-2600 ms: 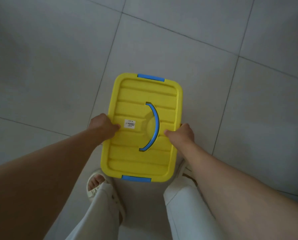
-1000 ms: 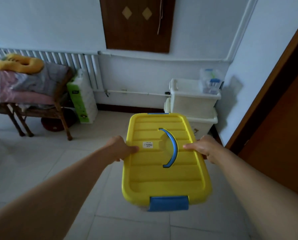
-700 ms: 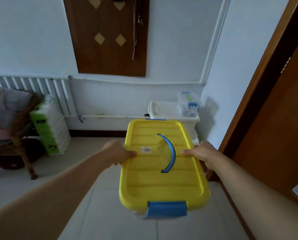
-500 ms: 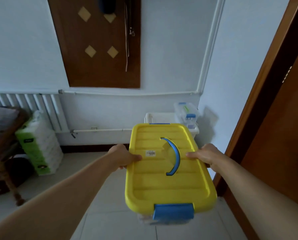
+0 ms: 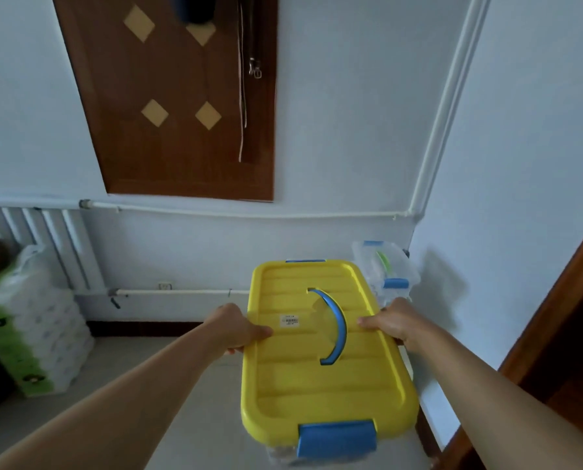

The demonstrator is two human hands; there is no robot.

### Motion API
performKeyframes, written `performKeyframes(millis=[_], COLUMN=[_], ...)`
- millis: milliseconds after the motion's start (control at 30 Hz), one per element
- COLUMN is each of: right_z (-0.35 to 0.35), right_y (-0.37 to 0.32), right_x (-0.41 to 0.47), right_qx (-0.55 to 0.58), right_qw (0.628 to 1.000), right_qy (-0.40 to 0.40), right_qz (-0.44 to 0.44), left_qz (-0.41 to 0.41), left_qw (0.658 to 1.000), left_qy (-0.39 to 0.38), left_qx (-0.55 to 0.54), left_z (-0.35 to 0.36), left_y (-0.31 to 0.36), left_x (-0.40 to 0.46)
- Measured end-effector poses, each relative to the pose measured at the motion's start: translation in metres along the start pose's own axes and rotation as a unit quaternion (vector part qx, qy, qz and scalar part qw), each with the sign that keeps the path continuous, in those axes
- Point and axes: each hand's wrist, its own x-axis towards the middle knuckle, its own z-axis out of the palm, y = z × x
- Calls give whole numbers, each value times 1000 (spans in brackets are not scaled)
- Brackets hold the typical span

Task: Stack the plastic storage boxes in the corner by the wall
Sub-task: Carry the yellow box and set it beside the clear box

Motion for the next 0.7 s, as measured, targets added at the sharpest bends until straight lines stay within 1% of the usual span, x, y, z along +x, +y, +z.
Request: performKeyframes(millis=[133, 200, 333, 433, 600, 700], right_z=[1, 0, -6, -13, -26, -32], right_y=[-24, -35, -56, -66, -77, -76], right_x=[77, 117, 176, 219, 318, 377], right_qx=[-12, -12, -20, -33, -52, -69], right_qw=[1000, 999, 998, 996, 995, 996], right_qy=[6, 22, 60, 69, 53, 26], right_qz=[12, 24, 32, 45, 60, 56], left_qz=[22, 28, 32, 33, 16, 1], left_qw=[1000, 999, 998, 998, 998, 998], left_qy=[-12, -22, -45, -52, -58, -59], left_qx=[-12, -15, -20, -10, 4, 15], left_z=[-11, -15, -17, -14, -3, 11], left_y=[28, 43, 74, 97, 140, 158], left_x=[85, 131, 201, 242, 329, 374])
